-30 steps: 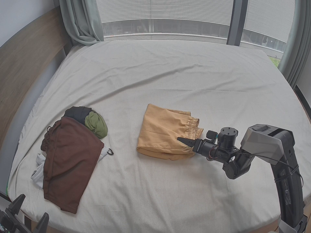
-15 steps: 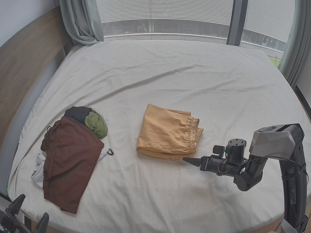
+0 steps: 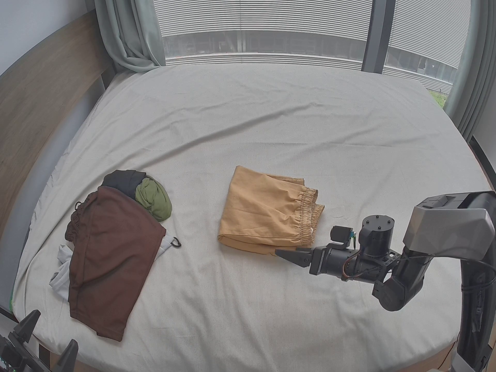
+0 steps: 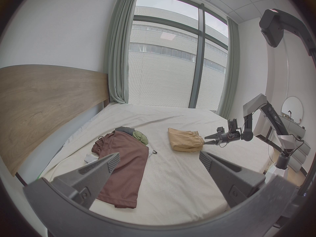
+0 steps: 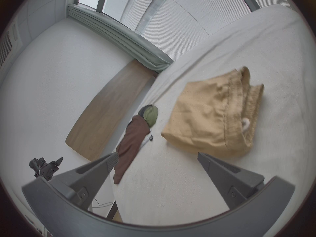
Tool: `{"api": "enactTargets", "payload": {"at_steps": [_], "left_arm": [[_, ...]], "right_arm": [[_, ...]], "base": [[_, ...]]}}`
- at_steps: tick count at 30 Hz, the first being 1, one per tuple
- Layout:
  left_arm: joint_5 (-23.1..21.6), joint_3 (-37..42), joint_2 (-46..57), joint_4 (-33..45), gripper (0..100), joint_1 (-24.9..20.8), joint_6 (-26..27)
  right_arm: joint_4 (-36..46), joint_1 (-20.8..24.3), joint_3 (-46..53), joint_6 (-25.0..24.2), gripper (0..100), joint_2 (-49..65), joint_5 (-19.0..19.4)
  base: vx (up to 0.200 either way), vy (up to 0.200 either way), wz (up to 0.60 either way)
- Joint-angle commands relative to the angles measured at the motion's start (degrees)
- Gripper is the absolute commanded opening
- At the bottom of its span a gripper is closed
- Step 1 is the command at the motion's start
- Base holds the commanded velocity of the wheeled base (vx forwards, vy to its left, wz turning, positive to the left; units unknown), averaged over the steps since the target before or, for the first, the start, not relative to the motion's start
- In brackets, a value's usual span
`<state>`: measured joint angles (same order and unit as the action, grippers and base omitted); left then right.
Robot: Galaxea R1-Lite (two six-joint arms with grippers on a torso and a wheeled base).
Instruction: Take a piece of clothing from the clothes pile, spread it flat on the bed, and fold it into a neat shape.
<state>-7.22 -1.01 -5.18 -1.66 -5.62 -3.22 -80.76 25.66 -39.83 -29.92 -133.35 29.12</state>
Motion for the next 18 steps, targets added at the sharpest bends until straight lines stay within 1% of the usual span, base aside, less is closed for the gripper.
{"api": "enactTargets", "payload": {"at_steps": [1, 3, 4, 7, 11, 18], "left_arm": [[0.0, 0.1, -0.1, 0.0, 100, 0.0, 0.0], [0.0, 0.1, -0.1, 0.0, 100, 0.0, 0.0], [0.0, 0.1, -0.1, 0.0, 100, 0.0, 0.0], [0.0, 0.1, -0.1, 0.0, 100, 0.0, 0.0], [0.0, 0.1, -0.1, 0.0, 100, 0.0, 0.0], [0.0, 0.1, -0.1, 0.0, 100, 0.0, 0.0]], "right_arm": [[1.2, 0.3, -4.6, -1.2, 100, 2.8, 0.1], [1.8, 0.2, -5.5, -1.5, 100, 2.8, 0.1], [3.4, -0.2, -8.2, -2.1, 100, 2.7, 0.1], [4.8, -0.3, -10.7, -2.2, 100, 2.5, 0.0], [8.3, -1.1, -16.4, -2.6, 100, -0.1, 0.0], [8.6, -2.7, -20.2, -2.6, 100, -7.0, 0.0]], "base": [[0.0, 0.0, 0.0], [0.0, 0.0, 0.0], [0.0, 0.0, 0.0], [0.0, 0.0, 0.0], [0.0, 0.0, 0.0], [0.0, 0.0, 0.0]]}}
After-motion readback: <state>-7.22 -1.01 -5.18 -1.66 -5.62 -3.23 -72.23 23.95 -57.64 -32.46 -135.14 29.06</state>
